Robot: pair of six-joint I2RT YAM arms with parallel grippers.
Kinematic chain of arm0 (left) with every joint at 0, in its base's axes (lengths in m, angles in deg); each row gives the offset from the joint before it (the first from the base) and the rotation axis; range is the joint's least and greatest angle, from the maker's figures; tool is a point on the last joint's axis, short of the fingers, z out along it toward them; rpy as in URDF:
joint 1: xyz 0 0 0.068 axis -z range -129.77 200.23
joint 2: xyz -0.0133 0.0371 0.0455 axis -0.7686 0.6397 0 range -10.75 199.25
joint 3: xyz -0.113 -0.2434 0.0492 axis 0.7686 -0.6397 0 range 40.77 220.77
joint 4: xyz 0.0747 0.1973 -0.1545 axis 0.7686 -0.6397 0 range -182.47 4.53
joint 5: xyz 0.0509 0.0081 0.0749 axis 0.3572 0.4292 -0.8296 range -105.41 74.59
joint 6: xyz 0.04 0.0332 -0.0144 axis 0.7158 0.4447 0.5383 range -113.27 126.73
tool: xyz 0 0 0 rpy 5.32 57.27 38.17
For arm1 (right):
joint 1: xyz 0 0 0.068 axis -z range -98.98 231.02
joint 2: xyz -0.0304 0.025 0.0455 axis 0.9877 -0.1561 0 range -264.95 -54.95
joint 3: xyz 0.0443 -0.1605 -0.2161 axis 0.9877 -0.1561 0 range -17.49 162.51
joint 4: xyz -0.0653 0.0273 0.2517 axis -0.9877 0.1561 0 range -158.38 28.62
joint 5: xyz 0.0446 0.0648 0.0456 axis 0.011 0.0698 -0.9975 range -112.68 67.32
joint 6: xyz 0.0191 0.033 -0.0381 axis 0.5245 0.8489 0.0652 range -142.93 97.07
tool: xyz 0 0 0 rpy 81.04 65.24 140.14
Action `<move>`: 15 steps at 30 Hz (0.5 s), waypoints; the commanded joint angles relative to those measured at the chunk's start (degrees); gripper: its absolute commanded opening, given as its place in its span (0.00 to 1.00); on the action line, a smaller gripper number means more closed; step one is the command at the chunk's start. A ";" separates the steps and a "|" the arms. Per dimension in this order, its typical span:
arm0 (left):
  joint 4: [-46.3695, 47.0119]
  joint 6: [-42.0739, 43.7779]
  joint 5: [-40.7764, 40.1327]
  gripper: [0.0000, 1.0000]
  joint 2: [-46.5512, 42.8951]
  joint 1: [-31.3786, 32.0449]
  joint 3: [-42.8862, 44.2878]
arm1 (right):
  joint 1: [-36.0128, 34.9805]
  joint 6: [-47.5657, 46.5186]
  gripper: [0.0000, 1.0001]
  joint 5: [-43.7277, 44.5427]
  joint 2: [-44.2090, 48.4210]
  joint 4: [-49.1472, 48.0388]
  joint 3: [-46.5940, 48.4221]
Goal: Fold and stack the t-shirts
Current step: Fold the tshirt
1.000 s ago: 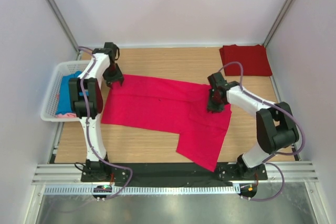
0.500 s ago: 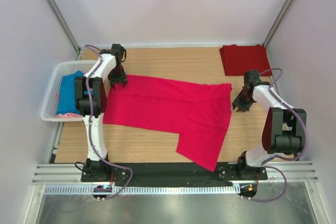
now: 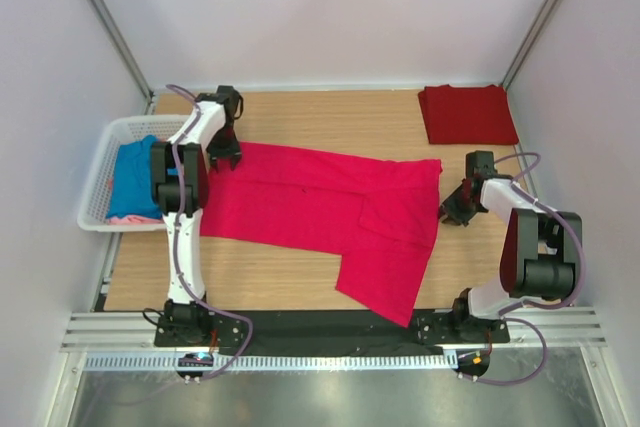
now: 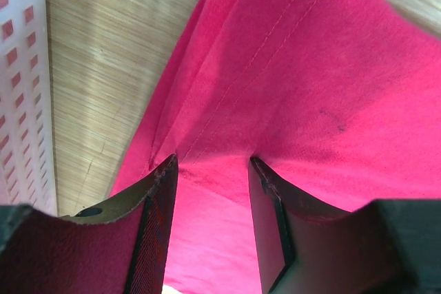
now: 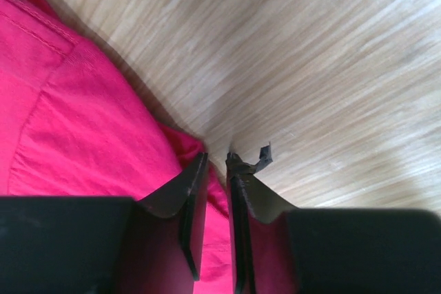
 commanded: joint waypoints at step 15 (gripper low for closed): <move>1.97 -3.93 15.14 0.56 -3.98 -0.11 6.13 | 3.75 -2.75 0.01 6.77 -6.05 -3.83 5.96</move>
